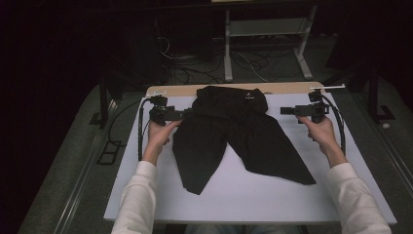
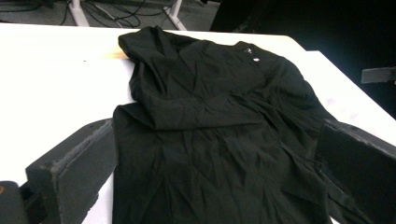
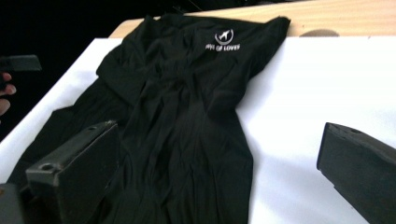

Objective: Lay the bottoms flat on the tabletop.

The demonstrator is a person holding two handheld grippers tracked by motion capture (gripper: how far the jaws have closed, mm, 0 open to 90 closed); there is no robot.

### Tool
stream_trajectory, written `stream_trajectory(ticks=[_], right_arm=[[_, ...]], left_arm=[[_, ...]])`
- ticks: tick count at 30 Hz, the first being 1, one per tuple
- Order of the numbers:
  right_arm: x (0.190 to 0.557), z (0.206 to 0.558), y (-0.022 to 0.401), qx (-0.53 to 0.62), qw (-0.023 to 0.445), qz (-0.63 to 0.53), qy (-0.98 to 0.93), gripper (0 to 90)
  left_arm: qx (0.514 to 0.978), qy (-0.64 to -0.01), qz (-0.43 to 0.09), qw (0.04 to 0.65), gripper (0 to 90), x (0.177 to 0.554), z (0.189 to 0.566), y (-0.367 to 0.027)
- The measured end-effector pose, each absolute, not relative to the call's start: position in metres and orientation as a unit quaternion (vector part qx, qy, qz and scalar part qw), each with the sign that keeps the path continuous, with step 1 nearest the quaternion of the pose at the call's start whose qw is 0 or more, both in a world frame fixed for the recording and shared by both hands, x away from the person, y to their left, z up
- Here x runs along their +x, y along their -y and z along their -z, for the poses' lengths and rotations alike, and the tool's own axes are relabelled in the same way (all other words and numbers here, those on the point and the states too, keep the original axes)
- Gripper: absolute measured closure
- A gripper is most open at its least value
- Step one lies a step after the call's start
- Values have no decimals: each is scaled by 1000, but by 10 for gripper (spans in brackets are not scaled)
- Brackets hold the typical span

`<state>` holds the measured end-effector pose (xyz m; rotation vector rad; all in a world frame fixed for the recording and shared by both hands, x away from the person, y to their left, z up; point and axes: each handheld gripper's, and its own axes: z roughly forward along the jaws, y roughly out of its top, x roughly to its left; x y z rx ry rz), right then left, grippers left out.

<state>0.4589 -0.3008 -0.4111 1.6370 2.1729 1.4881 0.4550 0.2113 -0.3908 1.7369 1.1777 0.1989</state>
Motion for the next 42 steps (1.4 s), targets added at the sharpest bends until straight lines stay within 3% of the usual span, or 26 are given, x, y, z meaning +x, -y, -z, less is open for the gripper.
stream_trajectory(ticks=[22, 42], right_arm=[[392, 415, 305, 509, 28, -477, -716, 0], [336, 435, 310, 510, -9, -448, -734, 102]], left_arm=[[730, -436, -64, 522, 0, 392, 400, -198], [805, -327, -2, 495, 0, 353, 416, -106]])
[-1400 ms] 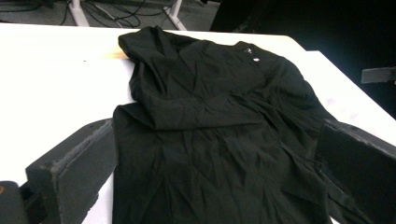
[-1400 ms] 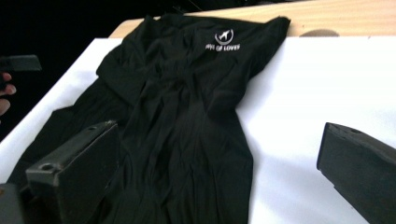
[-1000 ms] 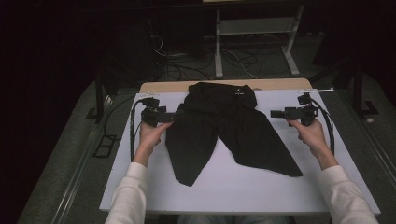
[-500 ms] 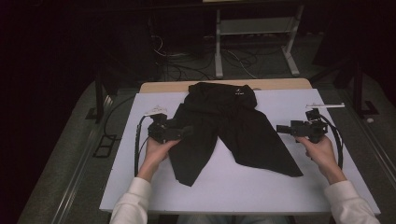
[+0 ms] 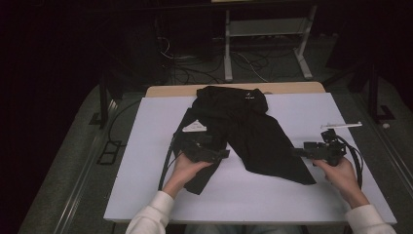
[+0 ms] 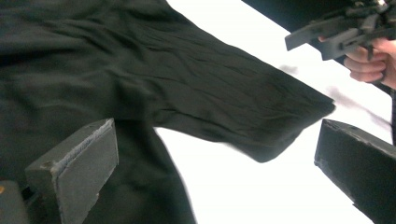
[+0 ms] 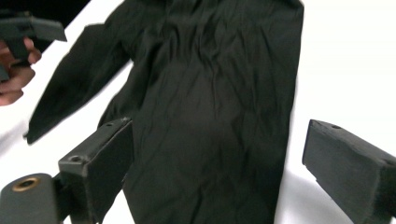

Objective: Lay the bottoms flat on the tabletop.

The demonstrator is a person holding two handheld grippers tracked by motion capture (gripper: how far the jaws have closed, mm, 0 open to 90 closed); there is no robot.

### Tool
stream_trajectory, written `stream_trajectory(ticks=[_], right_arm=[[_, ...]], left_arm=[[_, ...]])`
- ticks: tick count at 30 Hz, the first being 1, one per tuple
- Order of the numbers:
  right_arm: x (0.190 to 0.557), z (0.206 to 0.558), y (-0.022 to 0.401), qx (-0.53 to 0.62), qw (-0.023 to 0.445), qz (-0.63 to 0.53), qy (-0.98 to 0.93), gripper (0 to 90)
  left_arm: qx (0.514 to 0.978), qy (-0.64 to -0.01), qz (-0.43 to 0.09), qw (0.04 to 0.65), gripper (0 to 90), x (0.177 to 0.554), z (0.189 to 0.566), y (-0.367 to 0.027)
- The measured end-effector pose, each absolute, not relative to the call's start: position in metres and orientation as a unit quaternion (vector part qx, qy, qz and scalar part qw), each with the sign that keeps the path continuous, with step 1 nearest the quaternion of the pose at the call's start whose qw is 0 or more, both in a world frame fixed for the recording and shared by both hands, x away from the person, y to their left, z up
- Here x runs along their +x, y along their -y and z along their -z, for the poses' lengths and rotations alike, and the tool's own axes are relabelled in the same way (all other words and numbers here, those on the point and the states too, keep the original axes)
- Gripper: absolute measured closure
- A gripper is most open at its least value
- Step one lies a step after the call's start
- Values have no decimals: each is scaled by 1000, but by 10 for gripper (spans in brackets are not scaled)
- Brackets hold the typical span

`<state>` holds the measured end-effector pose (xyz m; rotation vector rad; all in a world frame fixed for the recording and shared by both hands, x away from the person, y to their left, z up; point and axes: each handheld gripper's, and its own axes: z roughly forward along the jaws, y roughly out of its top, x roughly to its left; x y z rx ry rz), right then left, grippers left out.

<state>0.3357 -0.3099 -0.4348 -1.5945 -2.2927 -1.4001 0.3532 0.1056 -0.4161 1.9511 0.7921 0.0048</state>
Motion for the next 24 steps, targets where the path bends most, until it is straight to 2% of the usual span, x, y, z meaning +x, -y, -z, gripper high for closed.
stream_trajectory(ticks=[6, 12, 22, 24], right_arm=[[323, 437, 315, -511, 15, 438, 739, 149], [312, 442, 323, -523, 22, 415, 744, 262], [300, 453, 335, -522, 39, 378, 763, 530], [301, 454, 332, -514, 57, 374, 770, 601]], left_arm=[[818, -298, 14, 491, 0, 347, 419, -80], [841, -269, 36, 467, 0, 343, 430, -56], [860, -233, 50, 451, 0, 338, 439, -33], [862, -231, 51, 449, 0, 338, 440, -30]])
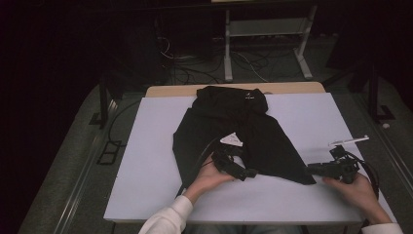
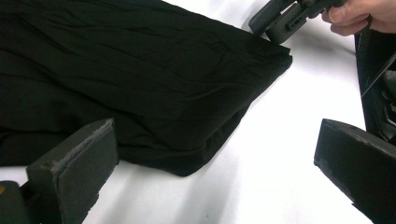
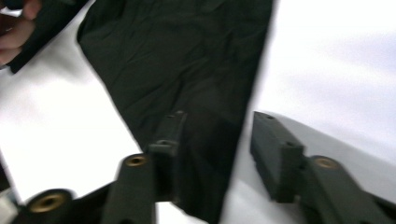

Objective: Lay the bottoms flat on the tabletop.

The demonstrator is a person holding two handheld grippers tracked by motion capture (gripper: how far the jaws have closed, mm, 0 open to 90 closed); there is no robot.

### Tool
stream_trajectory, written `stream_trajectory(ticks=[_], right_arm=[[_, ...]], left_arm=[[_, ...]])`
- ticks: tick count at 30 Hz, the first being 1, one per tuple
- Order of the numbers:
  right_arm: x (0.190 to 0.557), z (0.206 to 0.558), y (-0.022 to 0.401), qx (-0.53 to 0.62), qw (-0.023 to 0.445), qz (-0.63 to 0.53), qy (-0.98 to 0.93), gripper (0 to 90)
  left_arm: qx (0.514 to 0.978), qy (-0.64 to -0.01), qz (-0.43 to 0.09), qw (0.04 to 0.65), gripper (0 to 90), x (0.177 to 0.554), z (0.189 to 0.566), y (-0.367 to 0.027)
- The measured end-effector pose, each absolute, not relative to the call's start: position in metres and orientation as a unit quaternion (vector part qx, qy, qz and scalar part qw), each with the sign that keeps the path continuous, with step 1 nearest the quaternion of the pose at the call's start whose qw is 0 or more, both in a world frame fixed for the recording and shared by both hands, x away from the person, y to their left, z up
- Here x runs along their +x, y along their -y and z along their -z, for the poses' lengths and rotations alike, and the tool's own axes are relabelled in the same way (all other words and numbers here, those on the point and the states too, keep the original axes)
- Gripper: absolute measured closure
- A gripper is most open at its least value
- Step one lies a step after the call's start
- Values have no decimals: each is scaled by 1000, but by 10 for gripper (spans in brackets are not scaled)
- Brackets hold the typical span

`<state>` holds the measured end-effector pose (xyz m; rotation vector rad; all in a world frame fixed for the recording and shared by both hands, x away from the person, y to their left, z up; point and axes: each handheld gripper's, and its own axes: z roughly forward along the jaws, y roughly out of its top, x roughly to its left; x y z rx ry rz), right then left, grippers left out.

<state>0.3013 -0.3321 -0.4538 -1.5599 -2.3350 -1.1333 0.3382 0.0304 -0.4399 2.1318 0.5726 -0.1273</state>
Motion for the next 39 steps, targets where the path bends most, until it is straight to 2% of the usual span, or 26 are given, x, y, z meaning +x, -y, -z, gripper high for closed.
stream_trajectory(ticks=[2, 4, 5, 10, 16, 24, 30, 34, 39], right_arm=[[304, 456, 327, -503, 82, 372, 776, 698], [306, 456, 320, -493, 99, 368, 782, 833], [307, 455, 317, -486, 107, 372, 784, 868], [318, 441, 315, -477, 132, 439, 750, 875], [343, 435, 325, -502, 115, 501, 696, 875], [381, 446, 333, -545, 87, 491, 674, 875], [394, 454, 333, -560, 89, 483, 667, 874], [393, 455, 334, -561, 91, 481, 668, 874], [392, 457, 332, -562, 94, 475, 671, 874]], left_arm=[[864, -228, 51, 446, 0, 339, 441, -29], [865, -229, 49, 443, 0, 339, 441, -29], [866, -229, 48, 442, 0, 339, 441, -30], [863, -228, 40, 448, 22, 343, 435, -33], [860, -223, 36, 457, 47, 349, 426, -27], [865, -193, 51, 460, 81, 350, 426, 3], [873, -163, 51, 456, 183, 348, 435, 21], [883, -136, 58, 444, 334, 346, 441, 36], [900, -113, 48, 419, 434, 346, 450, 56]])
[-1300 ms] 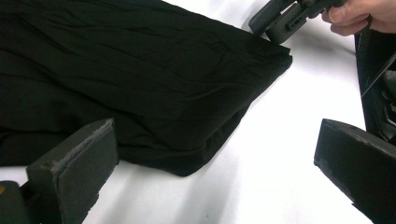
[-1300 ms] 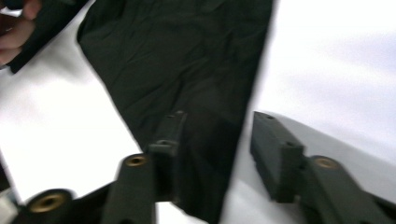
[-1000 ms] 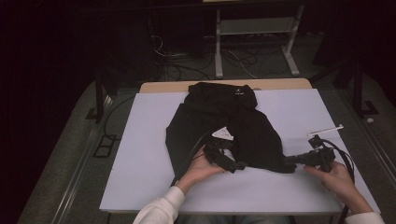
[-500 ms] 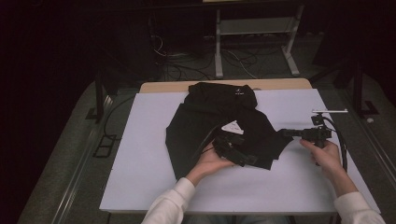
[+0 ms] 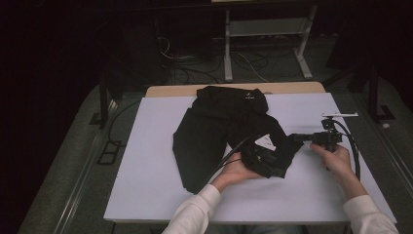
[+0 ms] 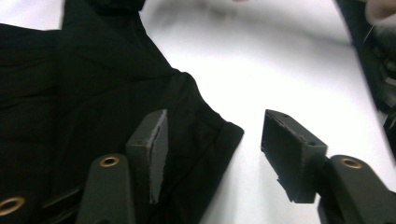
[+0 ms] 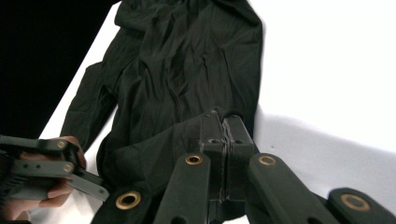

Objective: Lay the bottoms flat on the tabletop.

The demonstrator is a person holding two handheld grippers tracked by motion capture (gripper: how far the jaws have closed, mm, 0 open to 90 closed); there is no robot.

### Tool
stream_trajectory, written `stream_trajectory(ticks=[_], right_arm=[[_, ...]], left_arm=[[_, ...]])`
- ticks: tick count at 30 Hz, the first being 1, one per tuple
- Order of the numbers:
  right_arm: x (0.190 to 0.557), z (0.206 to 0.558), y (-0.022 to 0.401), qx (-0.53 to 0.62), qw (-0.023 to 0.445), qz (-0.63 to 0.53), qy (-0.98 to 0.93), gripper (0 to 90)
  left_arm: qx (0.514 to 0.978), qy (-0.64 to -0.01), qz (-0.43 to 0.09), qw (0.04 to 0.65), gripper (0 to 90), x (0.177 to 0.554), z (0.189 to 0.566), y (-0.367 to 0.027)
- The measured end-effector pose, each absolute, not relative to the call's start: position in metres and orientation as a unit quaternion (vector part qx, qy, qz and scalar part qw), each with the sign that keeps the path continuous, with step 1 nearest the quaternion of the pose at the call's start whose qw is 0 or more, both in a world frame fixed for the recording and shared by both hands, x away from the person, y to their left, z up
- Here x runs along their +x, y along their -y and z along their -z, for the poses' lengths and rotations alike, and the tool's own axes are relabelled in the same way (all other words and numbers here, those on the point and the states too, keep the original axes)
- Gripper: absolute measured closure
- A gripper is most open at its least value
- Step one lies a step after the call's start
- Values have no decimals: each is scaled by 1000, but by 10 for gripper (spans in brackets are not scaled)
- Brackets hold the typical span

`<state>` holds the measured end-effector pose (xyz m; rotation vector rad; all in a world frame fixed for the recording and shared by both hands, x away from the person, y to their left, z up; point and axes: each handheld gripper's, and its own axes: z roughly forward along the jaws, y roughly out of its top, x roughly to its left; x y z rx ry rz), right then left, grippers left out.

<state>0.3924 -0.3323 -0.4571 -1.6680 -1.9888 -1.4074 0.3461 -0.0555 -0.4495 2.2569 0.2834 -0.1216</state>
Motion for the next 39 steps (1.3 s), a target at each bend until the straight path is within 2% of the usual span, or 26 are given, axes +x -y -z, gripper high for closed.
stream_trajectory(ticks=[7, 12, 15, 17, 22, 27, 31, 39], right_arm=[[392, 459, 332, -564, 96, 469, 672, 874], [392, 460, 332, -565, 98, 467, 673, 874], [390, 459, 332, -566, 100, 468, 671, 874], [387, 459, 333, -566, 101, 468, 671, 874], [379, 460, 338, -570, 106, 463, 671, 874], [359, 456, 339, -572, 115, 459, 670, 874], [333, 447, 333, -576, 126, 452, 669, 874], [281, 446, 322, -555, 173, 439, 685, 874]], left_arm=[[908, -93, 56, 404, 532, 348, 459, 68], [910, -94, 50, 401, 706, 348, 460, 69], [907, -91, 75, 404, 815, 345, 463, 71], [908, -87, 67, 403, 859, 343, 463, 73], [911, -91, 69, 396, 884, 341, 460, 71], [882, -97, 98, 451, 888, 333, 447, 47], [864, -76, 129, 481, 887, 314, 435, 19], [868, -42, 157, 469, 887, 281, 428, -24]])
